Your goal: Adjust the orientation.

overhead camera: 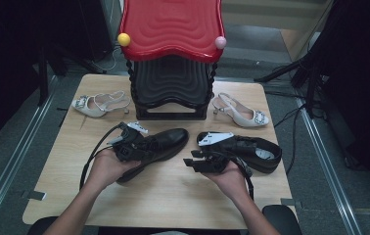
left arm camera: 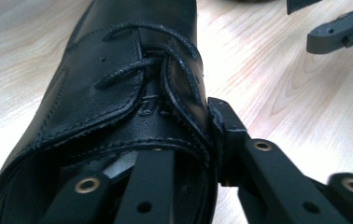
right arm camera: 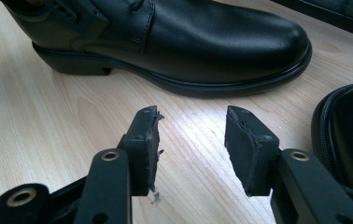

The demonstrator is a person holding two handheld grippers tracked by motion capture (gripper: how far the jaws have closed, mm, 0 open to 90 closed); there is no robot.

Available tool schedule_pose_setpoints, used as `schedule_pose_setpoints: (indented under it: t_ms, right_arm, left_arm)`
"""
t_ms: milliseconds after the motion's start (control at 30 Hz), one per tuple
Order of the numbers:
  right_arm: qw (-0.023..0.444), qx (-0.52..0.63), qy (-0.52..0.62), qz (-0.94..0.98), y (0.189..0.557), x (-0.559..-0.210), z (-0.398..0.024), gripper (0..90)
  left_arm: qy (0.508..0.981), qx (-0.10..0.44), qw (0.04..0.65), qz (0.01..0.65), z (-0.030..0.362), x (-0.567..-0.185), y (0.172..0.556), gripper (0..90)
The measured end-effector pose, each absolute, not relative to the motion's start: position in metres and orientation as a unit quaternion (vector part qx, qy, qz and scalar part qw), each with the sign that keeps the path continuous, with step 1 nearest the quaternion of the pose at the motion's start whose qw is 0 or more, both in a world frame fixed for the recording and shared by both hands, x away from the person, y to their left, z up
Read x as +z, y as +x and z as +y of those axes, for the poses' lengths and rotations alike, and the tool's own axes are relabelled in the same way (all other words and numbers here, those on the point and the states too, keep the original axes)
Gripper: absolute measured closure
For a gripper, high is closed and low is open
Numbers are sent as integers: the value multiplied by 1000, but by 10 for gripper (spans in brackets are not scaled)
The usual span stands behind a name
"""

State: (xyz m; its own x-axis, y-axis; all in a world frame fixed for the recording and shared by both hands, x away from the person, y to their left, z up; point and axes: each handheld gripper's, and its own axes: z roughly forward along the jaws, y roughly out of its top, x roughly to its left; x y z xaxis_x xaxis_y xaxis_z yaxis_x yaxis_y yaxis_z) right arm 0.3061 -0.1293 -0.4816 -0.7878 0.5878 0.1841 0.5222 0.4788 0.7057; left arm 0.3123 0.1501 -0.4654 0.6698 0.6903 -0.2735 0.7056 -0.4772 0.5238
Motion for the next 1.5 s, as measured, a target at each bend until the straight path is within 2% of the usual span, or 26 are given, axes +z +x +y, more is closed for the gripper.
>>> schedule_pose_setpoints:
  t_ms: [167,267,500,700,800,1000,1100,1200,1333,1500]
  right_arm:
    - [40,400,328,855,307,-482,-129,563]
    - [37,404,332,852,307,-480,-128,564]
    - [38,415,340,843,307,-476,-126,571]
    - [32,419,345,840,309,-475,-122,582]
    - [29,415,344,842,309,-475,-117,590]
    - [17,408,334,850,310,-476,-102,618]
    - [12,406,323,855,311,-477,-93,638]
    - [2,399,314,861,316,-476,-82,665]
    - [-8,400,304,864,322,-476,-71,740]
    - [6,417,302,857,326,-484,-65,853]
  left_arm:
    - [861,-17,317,397,157,-460,309,610]
    - [862,-25,319,394,163,-454,308,554]
    - [859,-24,330,392,185,-436,303,508]
    - [851,3,349,391,206,-421,302,493]
    - [847,7,350,401,218,-421,304,518]
    - [850,36,340,400,236,-430,311,659]
    - [843,27,356,402,243,-437,316,743]
    - [843,21,347,410,250,-447,323,796]
    - [839,11,346,419,254,-460,330,853]
    - [840,6,343,420,255,-472,336,864]
